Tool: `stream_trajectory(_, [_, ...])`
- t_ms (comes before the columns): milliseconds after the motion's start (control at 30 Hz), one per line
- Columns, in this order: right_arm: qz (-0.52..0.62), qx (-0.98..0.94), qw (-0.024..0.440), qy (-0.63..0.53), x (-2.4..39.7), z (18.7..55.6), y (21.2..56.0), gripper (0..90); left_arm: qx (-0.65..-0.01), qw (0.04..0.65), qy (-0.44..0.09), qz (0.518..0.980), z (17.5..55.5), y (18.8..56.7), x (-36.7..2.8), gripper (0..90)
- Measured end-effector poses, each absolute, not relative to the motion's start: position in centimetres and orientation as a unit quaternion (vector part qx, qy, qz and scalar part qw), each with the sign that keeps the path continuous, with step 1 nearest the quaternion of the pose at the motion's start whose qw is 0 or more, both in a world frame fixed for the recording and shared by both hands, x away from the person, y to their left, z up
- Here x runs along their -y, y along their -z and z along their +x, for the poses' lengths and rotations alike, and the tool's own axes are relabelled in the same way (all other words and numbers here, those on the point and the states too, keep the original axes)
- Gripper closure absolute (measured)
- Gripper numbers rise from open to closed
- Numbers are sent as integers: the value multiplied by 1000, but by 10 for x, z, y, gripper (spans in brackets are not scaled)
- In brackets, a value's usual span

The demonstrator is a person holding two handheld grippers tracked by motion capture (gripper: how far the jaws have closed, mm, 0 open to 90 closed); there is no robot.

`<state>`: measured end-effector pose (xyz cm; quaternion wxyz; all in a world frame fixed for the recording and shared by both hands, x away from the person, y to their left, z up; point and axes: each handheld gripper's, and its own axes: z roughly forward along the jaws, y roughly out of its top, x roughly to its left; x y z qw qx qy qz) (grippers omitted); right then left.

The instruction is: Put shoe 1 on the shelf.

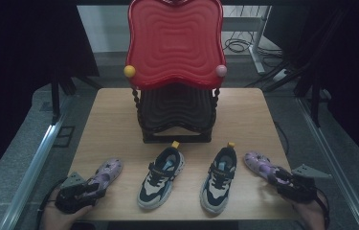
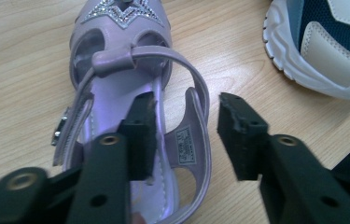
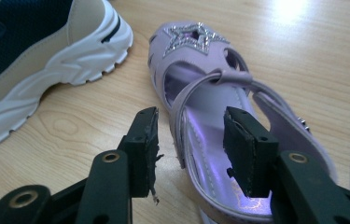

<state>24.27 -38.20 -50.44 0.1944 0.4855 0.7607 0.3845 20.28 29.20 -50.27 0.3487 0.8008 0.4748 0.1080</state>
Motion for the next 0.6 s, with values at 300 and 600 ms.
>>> stream_trajectory(300, [487,-759,193,-386,382,243,503,581,-463,348,-90,810,206,504,-296,749])
stream_trajectory(600, [480,-778,160,-372,379,246,507,769,-453,339,-79,821,212,504,-293,753])
